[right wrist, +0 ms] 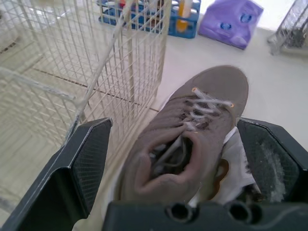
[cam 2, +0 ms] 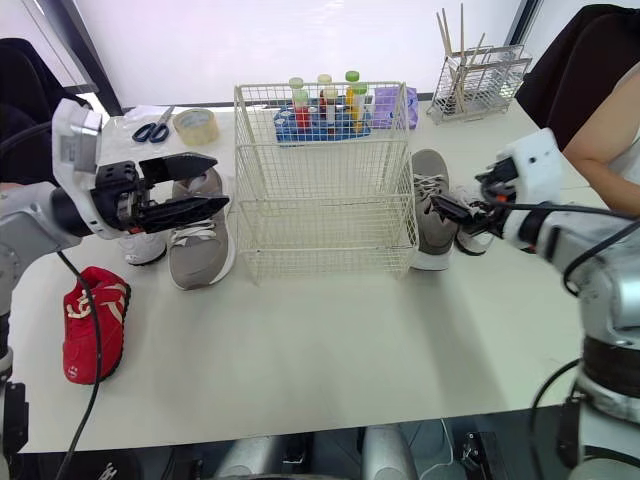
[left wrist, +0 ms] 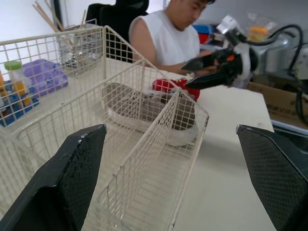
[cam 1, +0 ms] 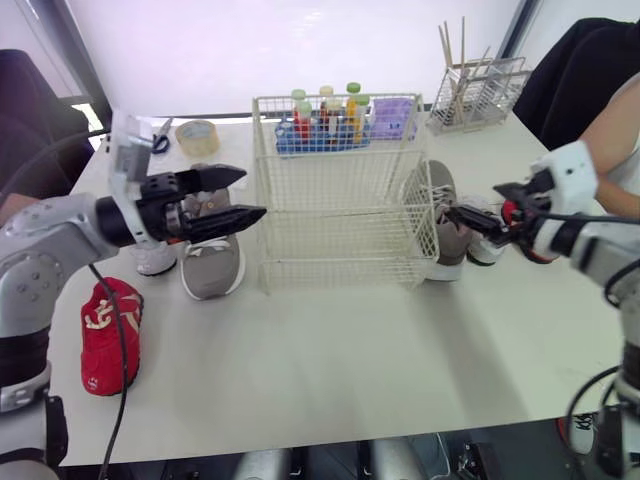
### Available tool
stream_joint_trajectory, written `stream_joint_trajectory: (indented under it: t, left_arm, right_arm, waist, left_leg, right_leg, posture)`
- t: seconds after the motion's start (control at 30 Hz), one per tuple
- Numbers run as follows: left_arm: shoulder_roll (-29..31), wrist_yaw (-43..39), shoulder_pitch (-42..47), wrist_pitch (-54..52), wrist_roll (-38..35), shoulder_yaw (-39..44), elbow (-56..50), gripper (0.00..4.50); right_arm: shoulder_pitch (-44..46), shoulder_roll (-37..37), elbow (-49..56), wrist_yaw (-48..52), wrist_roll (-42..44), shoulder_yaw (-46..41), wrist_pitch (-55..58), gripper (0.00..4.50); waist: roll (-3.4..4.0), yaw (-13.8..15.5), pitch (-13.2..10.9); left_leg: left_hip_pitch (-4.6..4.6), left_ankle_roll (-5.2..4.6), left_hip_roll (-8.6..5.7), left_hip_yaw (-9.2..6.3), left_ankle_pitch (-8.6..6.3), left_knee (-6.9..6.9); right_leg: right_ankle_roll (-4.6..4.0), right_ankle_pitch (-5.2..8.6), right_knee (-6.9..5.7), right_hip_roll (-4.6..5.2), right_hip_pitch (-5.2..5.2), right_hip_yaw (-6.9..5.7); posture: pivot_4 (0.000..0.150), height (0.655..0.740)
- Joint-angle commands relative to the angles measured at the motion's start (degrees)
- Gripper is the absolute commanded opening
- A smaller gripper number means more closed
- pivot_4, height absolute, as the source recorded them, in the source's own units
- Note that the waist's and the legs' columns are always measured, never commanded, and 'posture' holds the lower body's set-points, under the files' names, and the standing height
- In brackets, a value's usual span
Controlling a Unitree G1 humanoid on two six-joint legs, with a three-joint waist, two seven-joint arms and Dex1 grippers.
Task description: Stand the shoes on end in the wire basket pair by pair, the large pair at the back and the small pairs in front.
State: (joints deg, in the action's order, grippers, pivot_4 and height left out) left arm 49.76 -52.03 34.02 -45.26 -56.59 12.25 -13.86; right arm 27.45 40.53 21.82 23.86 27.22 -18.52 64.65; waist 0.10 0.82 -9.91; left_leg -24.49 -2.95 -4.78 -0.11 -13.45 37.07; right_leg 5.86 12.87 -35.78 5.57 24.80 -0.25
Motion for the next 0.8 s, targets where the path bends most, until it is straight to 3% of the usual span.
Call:
stream_joint_trajectory:
  t: [0.03,0.5,0.7,0.8]
  left_arm:
    - [-0.2,-1.5,1.2,1.7,1.6,0.4,0.3,4.48]
    - [-1.9,-1.1,0.4,1.5,3.0,1.0,-1.1,4.48]
    - [-2.4,-0.1,0.4,1.3,3.0,1.3,-1.9,4.48]
    - [-2.7,0.4,0.5,1.1,3.0,1.2,-2.3,4.5]
  right_arm:
    - [-2.2,-3.3,4.3,-4.4,-0.3,-1.5,1.4,4.5]
    - [-3.5,-5.6,2.6,-7.2,-0.9,0.1,1.4,4.5]
    - [-3.8,-9.9,2.4,-12.4,-4.1,3.6,1.7,4.5]
    - [-3.3,-11.6,1.6,-13.9,-5.3,4.3,0.5,3.66]
  waist:
    - [0.0,0.0,0.0]
    - [-0.01,-0.1,0.0]
    - [-0.01,-0.2,0.0]
    - [-0.02,-0.2,0.0]
  left_leg:
    - [0.0,-0.01,-0.02,0.0,0.01,0.0]
    - [0.03,-0.05,-0.03,0.0,0.05,0.06]
    - [0.03,-0.06,-0.02,-0.01,0.05,0.06]
    - [0.03,-0.05,-0.03,-0.01,0.05,0.06]
  right_leg:
    - [0.01,0.0,-0.01,0.01,0.0,0.0]
    - [0.1,-0.05,-0.12,-0.02,-0.01,-0.01]
    - [0.1,-0.05,-0.13,-0.02,-0.01,-0.01]
    - [0.1,-0.05,-0.14,-0.02,0.0,-0.01]
  posture:
    - [0.15,0.74]
    - [0.15,0.74]
    - [0.15,0.74]
    - [0.15,0.74]
